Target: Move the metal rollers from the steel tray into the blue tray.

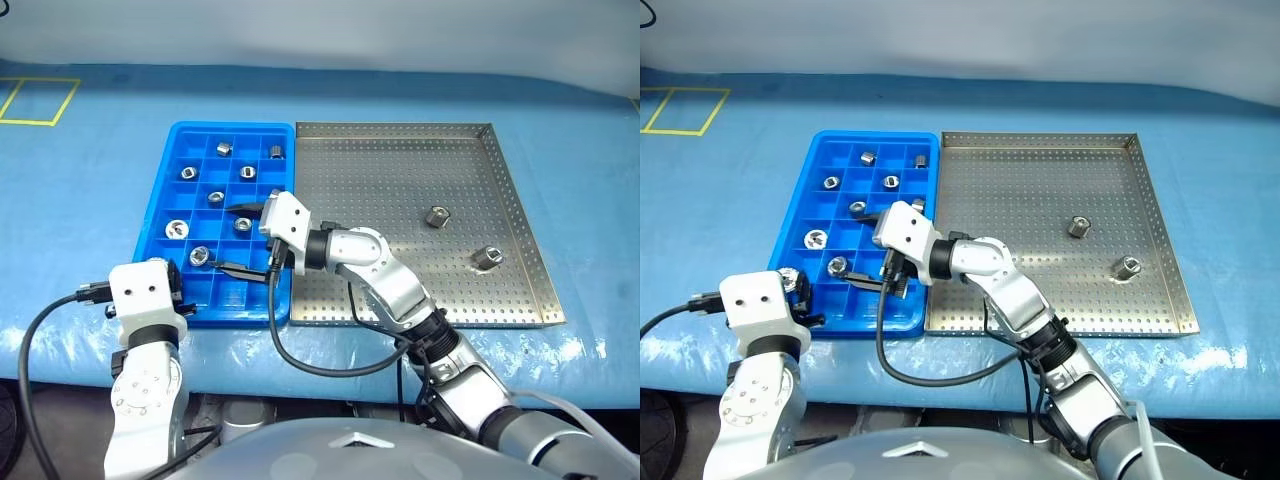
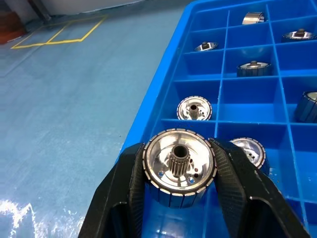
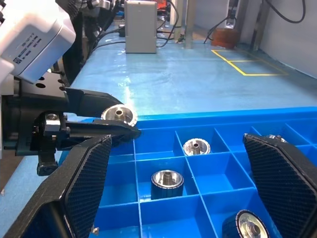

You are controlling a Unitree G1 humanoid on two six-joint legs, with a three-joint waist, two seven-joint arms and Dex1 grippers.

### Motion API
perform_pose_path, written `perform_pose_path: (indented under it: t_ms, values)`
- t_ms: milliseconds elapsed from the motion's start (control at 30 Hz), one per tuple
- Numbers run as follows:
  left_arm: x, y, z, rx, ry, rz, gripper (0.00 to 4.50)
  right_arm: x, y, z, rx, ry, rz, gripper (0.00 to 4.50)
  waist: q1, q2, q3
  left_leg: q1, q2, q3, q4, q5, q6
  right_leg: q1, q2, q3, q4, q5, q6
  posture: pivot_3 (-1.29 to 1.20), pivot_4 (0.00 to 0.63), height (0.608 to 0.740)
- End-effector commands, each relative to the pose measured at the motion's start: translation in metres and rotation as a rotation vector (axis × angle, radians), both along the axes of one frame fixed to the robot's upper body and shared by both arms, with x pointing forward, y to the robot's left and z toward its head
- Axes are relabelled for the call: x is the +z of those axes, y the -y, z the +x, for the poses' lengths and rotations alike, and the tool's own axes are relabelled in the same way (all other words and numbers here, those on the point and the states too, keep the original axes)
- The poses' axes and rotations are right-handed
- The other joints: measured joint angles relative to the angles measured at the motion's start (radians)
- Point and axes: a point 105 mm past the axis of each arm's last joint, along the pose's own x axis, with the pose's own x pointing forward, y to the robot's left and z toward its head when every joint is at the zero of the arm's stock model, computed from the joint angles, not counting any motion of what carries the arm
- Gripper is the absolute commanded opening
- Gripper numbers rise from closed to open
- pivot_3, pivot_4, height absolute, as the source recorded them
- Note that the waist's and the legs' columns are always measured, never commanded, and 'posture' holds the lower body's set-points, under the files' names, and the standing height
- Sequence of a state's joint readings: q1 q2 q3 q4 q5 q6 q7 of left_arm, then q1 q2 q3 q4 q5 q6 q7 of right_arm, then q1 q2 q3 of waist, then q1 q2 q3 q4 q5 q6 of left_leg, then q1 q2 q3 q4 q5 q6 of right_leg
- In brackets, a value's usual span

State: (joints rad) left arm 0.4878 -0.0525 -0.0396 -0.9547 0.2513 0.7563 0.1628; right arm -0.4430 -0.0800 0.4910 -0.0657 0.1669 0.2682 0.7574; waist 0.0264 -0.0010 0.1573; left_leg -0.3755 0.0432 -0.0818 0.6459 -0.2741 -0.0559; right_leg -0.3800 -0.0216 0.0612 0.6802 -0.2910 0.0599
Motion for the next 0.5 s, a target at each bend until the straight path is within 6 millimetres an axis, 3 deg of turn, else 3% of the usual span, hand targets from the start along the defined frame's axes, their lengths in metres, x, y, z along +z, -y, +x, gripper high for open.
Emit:
perform_pose_path:
  t_ms: [33,167,300,433,500]
  values:
    - [0.002,0.002,-0.003,0.037,0.011,0.007,1.68,0.015,0.004,-0.003,-0.013,0.032,0.057,4.50,0.000,0.000,0.000,0.000,0.000,0.000,0.000,0.000,0.000,0.000,0.000,0.000,0.000,0.000,0.000,0.18,0.150,0.740]
    - [-0.007,0.001,-0.005,0.079,-0.013,-0.031,1.68,0.018,0.007,-0.004,-0.030,0.033,0.068,4.50,-0.006,0.000,0.000,-0.001,0.000,0.000,0.000,0.000,0.000,-0.001,0.000,0.000,0.000,0.000,0.000,0.16,0.150,0.740]
    - [-0.016,0.001,-0.003,0.075,-0.037,-0.076,2.98,0.025,0.013,-0.002,-0.069,0.037,0.098,4.50,-0.012,0.000,0.000,-0.001,0.000,0.000,0.000,0.000,0.000,-0.001,0.000,0.000,0.000,0.000,0.000,0.14,0.150,0.740]
    - [-0.010,0.002,0.010,0.034,0.007,-0.069,4.36,0.029,0.024,0.001,-0.132,0.036,0.115,4.50,-0.015,0.000,0.000,-0.001,0.000,0.000,0.000,0.000,0.000,-0.001,0.000,0.000,0.000,0.000,0.000,0.10,0.150,0.740]
    - [0.001,0.006,0.026,-0.036,0.072,-0.064,4.47,0.030,0.034,0.005,-0.189,0.025,0.127,4.50,-0.012,0.000,0.000,-0.001,0.000,0.000,0.000,0.000,0.000,-0.001,0.000,0.000,0.000,0.000,0.000,0.07,0.150,0.740]
